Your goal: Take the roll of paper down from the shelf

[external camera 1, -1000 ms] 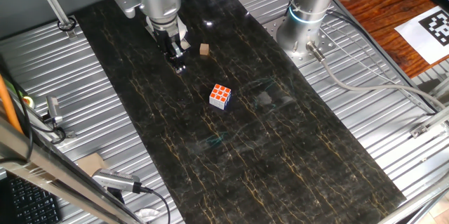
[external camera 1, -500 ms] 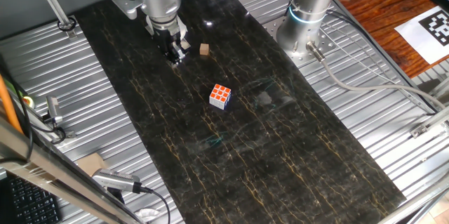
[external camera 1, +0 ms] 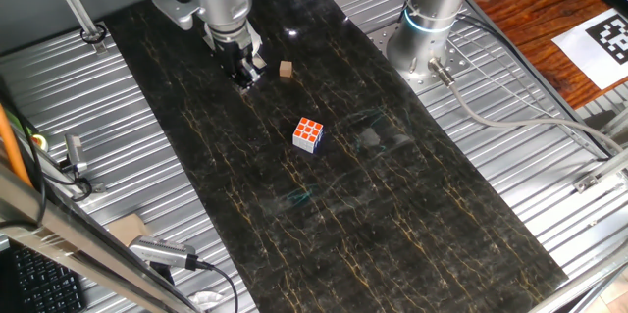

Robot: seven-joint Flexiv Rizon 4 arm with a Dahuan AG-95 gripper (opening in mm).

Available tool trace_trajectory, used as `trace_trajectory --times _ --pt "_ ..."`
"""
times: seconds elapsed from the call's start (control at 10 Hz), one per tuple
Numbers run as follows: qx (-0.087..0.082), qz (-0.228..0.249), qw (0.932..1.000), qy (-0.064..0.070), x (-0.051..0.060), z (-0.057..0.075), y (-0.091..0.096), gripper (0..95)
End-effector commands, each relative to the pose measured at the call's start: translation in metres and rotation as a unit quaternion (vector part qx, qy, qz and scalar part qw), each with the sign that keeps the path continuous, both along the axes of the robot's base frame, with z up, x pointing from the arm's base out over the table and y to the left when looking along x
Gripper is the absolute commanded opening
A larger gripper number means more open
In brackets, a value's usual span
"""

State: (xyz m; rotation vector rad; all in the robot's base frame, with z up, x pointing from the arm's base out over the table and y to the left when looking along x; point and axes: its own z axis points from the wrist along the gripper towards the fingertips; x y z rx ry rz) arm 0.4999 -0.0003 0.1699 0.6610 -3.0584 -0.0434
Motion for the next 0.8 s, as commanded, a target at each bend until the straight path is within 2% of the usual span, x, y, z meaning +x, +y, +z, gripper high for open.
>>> trace_trajectory --times 0.1,0.3,0.6,0.8 --pt "0.003 0.109 0.9937 0.026 0.000 0.000 0.000 0.0" --pt "-0.001 0.151 0.9876 0.043 0.000 0.000 0.000 0.0" --pt "0.000 0.171 0.9843 0.043 -0.004 0.001 -0.006 0.0" --pt "0.003 0.210 0.9768 0.043 -0.015 0.003 -0.029 0.0"
